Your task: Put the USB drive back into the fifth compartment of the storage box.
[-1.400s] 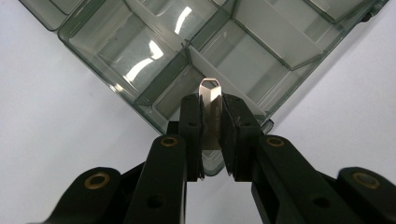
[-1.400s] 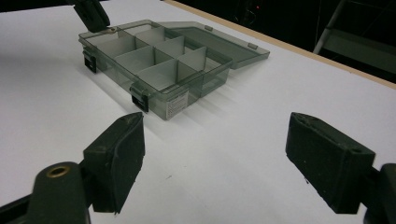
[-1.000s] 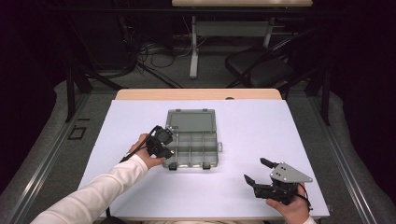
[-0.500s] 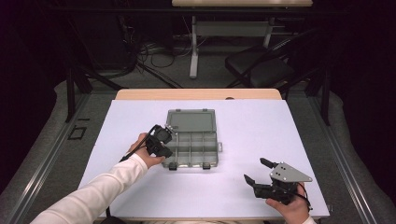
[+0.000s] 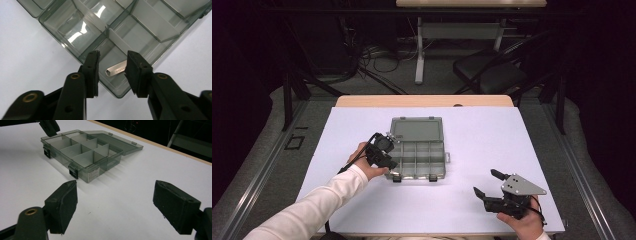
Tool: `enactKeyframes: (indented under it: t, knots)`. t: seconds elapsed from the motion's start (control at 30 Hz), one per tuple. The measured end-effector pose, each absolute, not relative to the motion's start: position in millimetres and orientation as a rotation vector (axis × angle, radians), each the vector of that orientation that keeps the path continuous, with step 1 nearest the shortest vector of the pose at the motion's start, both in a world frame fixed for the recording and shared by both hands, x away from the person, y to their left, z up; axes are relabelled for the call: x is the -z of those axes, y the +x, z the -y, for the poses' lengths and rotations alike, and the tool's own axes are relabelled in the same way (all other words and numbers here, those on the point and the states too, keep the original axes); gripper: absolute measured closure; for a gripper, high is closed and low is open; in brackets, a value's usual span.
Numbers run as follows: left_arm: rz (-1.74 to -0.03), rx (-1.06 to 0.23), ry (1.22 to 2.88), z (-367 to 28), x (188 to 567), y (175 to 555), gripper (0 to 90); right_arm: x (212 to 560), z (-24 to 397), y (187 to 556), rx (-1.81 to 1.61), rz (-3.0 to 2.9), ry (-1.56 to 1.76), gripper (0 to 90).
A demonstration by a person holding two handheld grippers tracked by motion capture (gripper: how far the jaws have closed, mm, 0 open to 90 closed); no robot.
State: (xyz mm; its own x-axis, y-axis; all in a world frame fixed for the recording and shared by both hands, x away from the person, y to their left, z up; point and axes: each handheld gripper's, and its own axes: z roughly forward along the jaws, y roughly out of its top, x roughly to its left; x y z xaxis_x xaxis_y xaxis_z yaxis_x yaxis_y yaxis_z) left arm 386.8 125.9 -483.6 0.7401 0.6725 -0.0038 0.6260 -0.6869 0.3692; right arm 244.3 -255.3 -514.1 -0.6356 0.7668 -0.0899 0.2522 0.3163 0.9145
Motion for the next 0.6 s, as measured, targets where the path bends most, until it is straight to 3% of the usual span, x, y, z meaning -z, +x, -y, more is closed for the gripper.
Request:
enactKeyframes:
  t: [0.33,0.6]
  knots:
    - [-0.986,-0.202,2.554,-127.6,482.4,387.1,45.8,514.4,255.5,244.4,-1.296,-2.068,0.899,19.5]
    - [-0.958,-0.199,2.509,-133.2,474.8,385.9,42.0,514.8,255.1,244.6,-1.296,-2.07,0.897,19.5]
